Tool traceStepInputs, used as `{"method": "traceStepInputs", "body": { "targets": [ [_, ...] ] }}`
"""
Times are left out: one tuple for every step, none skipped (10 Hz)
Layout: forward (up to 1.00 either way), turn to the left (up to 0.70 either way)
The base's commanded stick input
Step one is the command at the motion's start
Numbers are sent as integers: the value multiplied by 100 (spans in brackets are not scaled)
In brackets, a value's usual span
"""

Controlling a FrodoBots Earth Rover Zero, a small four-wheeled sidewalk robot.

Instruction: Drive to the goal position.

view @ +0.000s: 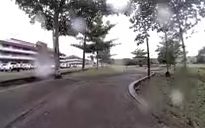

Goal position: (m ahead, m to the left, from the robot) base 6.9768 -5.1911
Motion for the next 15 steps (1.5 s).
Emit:
{"method": "traceStepInputs", "body": {
  "targets": [
    [69,0],
    [69,0],
    [69,0],
    [69,0],
    [69,0],
    [69,0],
    [69,0],
    [69,0],
    [69,0],
    [69,0],
    [69,0],
    [69,0],
    [69,0],
    [69,0],
    [69,-1]
  ]
}}
